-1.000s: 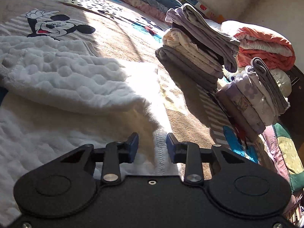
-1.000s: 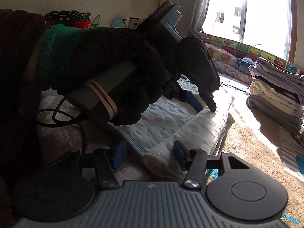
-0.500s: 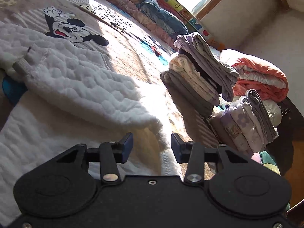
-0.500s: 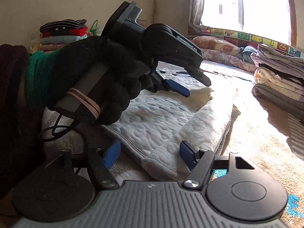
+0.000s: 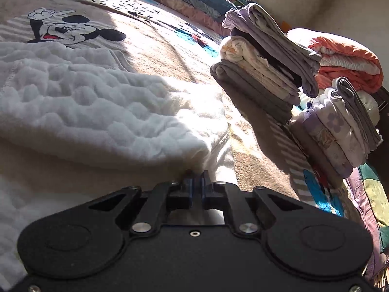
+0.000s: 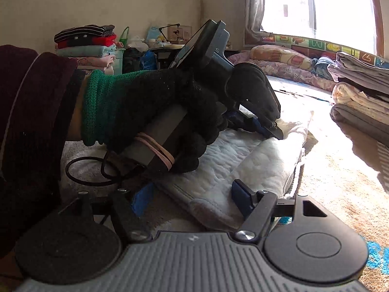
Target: Fold clothes
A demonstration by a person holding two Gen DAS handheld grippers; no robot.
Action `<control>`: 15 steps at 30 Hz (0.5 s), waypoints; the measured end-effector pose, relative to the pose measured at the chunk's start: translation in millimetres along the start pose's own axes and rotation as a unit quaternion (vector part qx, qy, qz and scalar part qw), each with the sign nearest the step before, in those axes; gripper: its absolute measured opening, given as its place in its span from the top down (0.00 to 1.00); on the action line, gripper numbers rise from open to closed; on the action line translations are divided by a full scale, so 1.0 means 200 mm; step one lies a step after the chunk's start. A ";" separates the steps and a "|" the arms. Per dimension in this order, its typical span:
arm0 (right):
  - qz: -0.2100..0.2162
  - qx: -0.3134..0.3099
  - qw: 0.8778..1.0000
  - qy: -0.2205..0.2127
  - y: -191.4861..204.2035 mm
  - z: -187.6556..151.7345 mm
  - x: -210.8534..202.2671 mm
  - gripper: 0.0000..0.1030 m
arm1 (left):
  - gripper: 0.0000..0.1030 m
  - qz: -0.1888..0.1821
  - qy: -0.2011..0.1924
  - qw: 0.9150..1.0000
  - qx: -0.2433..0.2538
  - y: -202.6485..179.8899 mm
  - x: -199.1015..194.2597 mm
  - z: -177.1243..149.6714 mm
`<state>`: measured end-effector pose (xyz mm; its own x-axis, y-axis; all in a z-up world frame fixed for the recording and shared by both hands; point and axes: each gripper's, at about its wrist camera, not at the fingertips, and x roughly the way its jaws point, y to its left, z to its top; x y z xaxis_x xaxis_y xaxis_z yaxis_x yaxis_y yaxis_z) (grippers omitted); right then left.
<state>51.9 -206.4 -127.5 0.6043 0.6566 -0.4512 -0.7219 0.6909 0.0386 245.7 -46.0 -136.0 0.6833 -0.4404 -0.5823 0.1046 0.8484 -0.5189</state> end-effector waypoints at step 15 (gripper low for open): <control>-0.035 0.015 0.999 0.002 -0.27 0.13 0.02 0.58 | 0.91 0.010 0.010 1.000 0.007 -0.01 -0.02 0.01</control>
<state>101.2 -232.8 -108.5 0.6517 0.6050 -0.4574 -0.6672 0.7441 0.0338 245.3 -44.7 -131.8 0.6712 -0.4285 -0.6049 0.1014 0.8614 -0.4977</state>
